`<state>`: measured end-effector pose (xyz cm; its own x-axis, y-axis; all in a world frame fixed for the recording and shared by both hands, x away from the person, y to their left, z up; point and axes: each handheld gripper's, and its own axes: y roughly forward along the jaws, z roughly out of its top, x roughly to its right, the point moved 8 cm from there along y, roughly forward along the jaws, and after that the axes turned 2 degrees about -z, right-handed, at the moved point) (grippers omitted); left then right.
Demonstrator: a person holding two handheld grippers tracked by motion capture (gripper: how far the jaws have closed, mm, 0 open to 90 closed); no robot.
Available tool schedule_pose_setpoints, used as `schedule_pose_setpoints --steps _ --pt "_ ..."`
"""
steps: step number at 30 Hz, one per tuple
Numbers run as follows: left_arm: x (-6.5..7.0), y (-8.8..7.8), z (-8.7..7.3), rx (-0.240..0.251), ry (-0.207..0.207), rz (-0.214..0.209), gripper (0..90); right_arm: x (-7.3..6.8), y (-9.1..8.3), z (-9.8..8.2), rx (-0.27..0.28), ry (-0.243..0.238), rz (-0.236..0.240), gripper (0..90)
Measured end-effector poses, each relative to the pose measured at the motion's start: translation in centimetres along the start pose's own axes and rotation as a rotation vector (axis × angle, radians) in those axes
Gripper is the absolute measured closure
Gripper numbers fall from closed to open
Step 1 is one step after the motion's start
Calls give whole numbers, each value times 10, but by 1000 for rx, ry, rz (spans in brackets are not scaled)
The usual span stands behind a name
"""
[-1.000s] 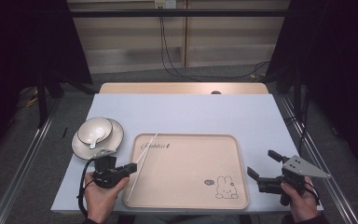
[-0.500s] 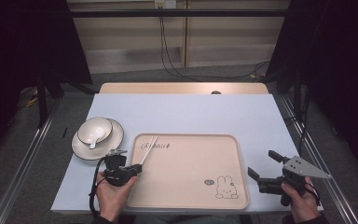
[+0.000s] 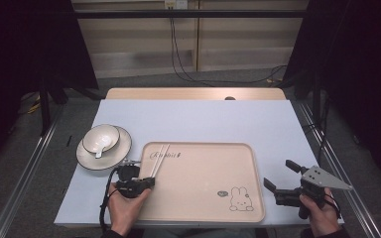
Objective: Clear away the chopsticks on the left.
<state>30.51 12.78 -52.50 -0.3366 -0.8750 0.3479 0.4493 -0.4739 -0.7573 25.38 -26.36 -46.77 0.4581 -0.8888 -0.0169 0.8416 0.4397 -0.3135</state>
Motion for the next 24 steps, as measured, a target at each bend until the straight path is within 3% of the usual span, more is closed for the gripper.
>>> schedule_pose_setpoints --steps 10,15,20,24 --pt "1 1 1 0 6 -19 807 -1 1 0 -1 -4 3 13" --pt "1 1 1 -2 35 -21 798 -1 0 0 1 -4 0 13" --pt "7 -2 3 25 81 -56 725 0 0 0 -1 2 0 13" --pt "12 -9 7 58 145 -115 558 0 0 0 0 1 2 14"
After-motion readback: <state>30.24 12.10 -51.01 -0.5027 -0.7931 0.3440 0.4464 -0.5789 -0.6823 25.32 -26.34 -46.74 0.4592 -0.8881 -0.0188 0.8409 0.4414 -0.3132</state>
